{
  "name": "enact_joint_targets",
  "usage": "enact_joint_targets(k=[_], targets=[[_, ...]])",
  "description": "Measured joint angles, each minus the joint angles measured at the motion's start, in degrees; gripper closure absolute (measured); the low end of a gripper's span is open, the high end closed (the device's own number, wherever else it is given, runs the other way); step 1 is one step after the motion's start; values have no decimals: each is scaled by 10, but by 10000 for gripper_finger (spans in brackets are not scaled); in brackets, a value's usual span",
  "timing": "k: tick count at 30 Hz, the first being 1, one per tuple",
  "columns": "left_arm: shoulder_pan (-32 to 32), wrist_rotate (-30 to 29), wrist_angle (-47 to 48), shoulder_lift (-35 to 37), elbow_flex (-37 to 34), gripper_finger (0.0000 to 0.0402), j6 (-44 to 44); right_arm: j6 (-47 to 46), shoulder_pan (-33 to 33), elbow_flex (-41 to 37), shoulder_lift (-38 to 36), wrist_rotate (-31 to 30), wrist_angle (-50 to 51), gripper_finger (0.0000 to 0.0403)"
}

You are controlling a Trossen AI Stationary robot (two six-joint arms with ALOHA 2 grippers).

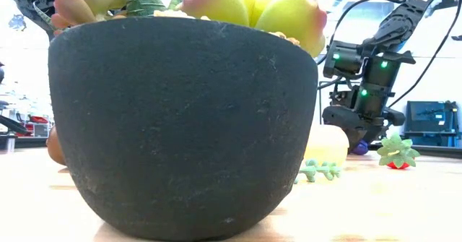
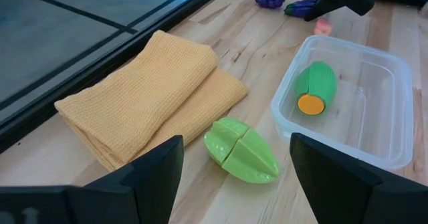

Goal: Pick and placing Produce into tupperware
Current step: Put the violet eggplant into the transparent container

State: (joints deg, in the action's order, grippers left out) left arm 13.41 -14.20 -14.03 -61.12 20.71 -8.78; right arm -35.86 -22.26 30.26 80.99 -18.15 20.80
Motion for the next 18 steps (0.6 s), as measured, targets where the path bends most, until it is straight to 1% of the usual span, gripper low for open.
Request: enact_joint_targets(k=[12, 18], targets=[[0, 0, 0, 0, 0, 136, 0, 3, 0, 0, -6, 3, 5, 265], [0, 1, 0, 0, 0, 136, -4, 4, 1, 0, -45, 3, 25, 262]])
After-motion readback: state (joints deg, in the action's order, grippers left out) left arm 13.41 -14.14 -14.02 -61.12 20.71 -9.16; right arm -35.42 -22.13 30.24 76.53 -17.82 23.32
